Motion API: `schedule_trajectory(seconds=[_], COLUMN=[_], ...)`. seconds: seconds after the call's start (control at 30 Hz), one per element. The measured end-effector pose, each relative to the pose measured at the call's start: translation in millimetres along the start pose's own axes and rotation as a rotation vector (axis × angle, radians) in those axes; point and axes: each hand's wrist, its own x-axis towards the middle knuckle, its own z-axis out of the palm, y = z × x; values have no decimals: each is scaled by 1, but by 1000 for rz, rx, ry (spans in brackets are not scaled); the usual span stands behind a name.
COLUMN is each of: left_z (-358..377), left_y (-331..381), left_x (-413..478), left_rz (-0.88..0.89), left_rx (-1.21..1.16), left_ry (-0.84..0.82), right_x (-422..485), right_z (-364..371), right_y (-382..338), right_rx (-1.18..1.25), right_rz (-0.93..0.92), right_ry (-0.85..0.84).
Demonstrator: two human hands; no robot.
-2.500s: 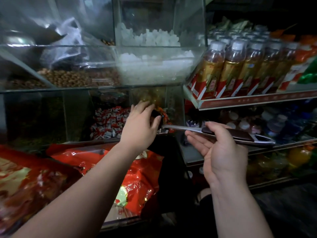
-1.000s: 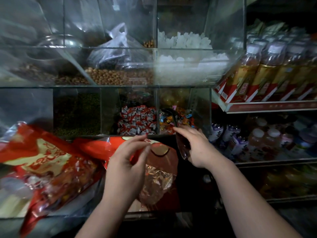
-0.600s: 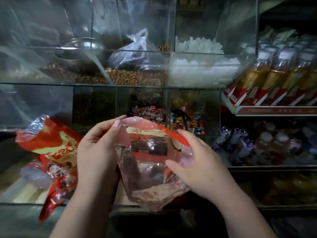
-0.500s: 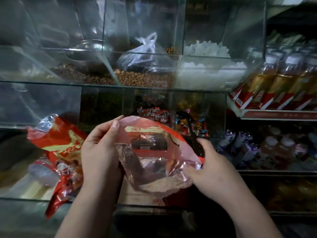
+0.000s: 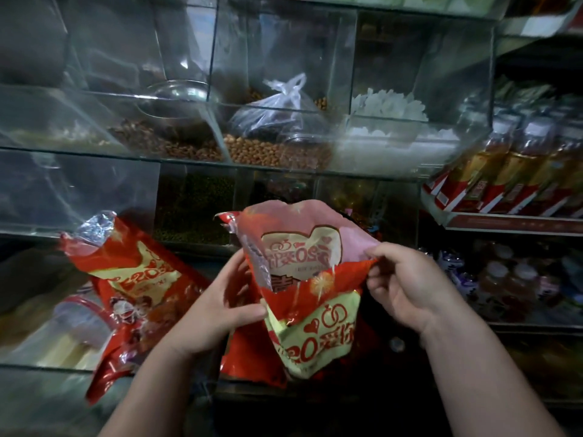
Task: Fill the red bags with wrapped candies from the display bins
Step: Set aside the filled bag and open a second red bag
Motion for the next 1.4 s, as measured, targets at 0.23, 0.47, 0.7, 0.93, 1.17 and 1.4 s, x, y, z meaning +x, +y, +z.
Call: schedule_trajectory(seconds=[0.23,0.47,0.7,0.93,1.17,1.4], left_z=[15,23,18,10,5,-1], left_y=[-33,-39,-16,-11,-22,-34], left_x=[10,10,11,7,12,5], left_rz=[-163,-104,-14,-89,-143,-206], left_rx=[123,97,95,234,276,192], left_ry=[268,577,666,858,954,733], right_x=[19,14,13,13,25,41], right_z=[1,-5,13,31,39,35], right_y=[20,54,71,78,86,85], right_rx=[235,-630,-646,-393,-547,-364], right_rz=[39,-239,-298,-206,-183,-68], right_ry=[-93,-176,-200,-351,-409,-375])
